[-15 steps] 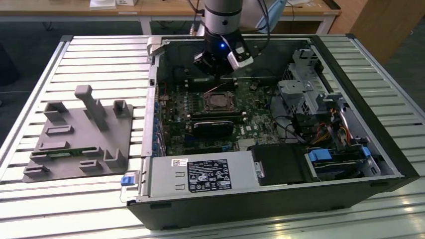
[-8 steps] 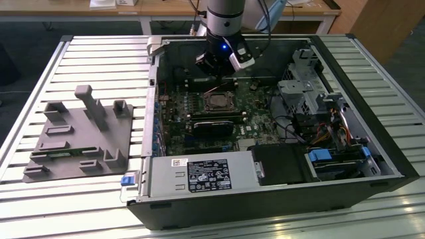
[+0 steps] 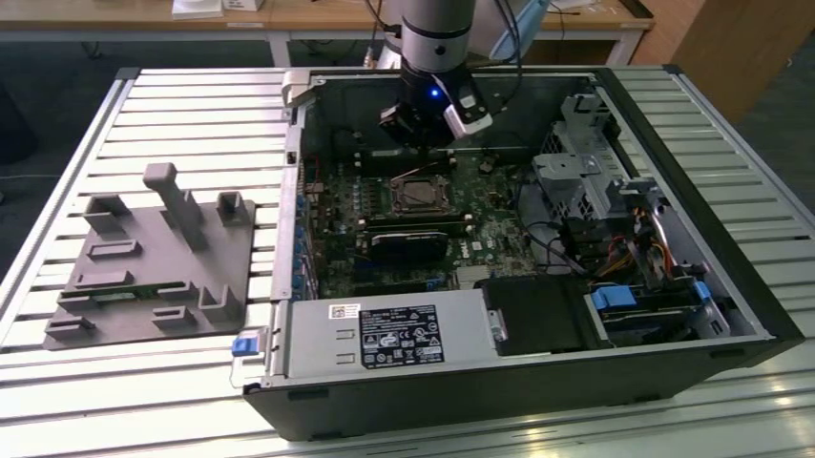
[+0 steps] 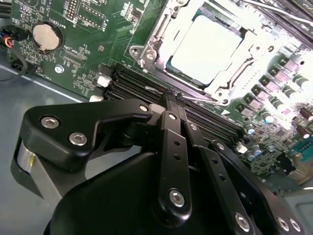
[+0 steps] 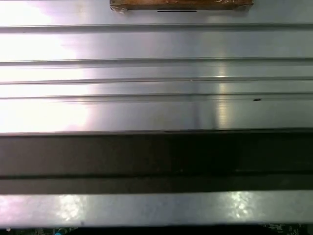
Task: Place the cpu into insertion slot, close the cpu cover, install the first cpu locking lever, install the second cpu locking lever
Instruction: 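Install the first cpu locking lever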
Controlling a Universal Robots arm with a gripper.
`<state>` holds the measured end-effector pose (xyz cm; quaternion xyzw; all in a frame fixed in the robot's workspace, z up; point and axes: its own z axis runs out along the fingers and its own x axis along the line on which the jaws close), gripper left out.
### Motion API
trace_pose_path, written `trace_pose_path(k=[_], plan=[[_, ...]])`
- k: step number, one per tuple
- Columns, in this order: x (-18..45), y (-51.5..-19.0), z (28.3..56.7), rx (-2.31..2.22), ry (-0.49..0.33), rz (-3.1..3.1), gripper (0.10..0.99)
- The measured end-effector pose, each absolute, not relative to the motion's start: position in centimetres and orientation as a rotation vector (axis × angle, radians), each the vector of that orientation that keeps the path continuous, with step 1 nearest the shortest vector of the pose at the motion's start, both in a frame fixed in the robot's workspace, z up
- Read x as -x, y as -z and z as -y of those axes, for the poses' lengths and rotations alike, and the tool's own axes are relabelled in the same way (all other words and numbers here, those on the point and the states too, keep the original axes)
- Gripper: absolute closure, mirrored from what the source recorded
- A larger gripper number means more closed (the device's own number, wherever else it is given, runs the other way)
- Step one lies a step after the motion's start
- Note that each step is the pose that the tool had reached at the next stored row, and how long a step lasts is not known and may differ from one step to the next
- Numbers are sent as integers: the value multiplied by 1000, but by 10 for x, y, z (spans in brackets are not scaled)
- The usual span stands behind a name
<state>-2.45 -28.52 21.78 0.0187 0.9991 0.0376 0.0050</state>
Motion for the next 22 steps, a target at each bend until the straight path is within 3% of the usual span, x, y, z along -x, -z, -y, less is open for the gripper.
trace_pose_path(k=[22], plan=[[16,-201,284,-58,-100,-3129,980]])
